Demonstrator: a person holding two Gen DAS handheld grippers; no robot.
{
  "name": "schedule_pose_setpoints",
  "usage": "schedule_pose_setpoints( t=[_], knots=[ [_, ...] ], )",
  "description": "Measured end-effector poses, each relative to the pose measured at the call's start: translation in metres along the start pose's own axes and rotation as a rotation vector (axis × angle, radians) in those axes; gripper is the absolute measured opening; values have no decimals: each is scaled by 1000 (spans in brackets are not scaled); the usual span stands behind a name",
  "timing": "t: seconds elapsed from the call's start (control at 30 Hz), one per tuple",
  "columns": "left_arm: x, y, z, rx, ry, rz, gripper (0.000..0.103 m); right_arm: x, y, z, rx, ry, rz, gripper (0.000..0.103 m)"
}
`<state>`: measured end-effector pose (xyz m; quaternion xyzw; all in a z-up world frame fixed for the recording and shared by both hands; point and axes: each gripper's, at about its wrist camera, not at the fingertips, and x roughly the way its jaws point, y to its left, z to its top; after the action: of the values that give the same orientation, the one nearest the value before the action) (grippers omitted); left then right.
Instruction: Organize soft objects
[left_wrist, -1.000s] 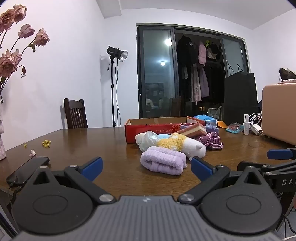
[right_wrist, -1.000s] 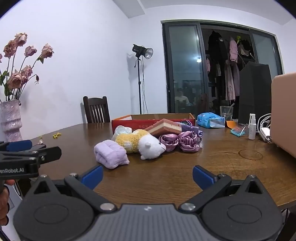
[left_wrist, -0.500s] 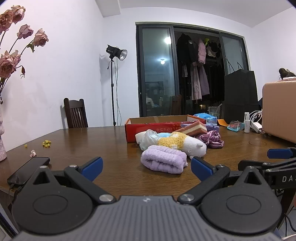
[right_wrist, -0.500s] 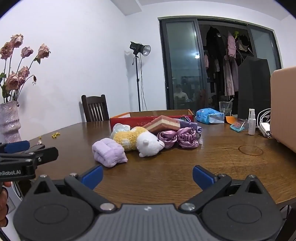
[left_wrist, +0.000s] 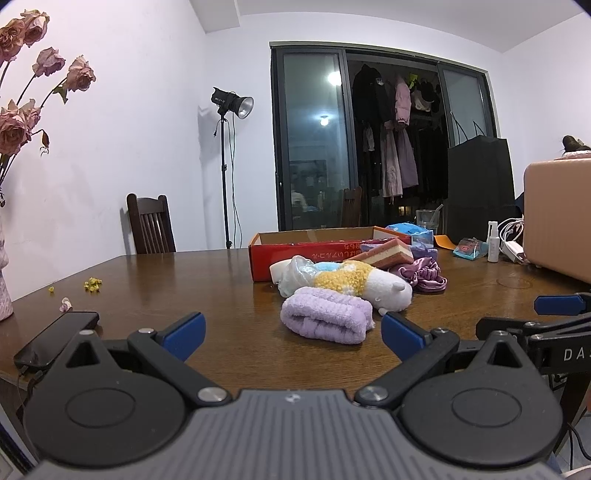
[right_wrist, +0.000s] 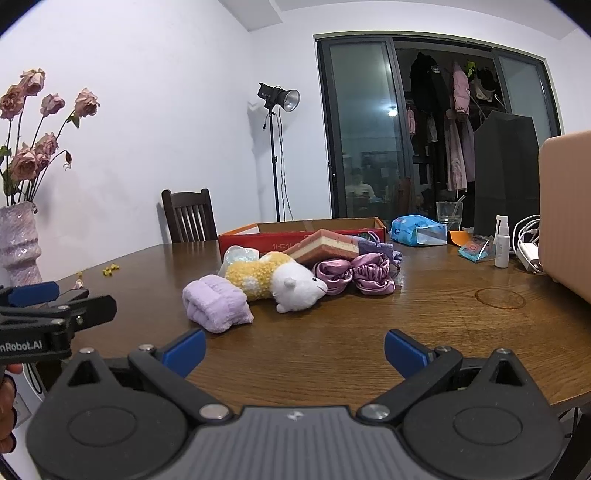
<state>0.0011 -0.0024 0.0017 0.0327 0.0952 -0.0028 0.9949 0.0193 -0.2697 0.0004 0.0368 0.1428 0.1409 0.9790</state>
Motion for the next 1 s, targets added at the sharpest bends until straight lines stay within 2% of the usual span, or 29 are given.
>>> schedule_pose_setpoints(
  t=[0.67,1.0],
  knots=[
    [-2,0,-1,-1,5,-2,103,-2,0,-2,5,-10,55,103],
    [-2,-1,-1,-2,6,0,103,-1,-2,-2,10,-2,39,103]
  ],
)
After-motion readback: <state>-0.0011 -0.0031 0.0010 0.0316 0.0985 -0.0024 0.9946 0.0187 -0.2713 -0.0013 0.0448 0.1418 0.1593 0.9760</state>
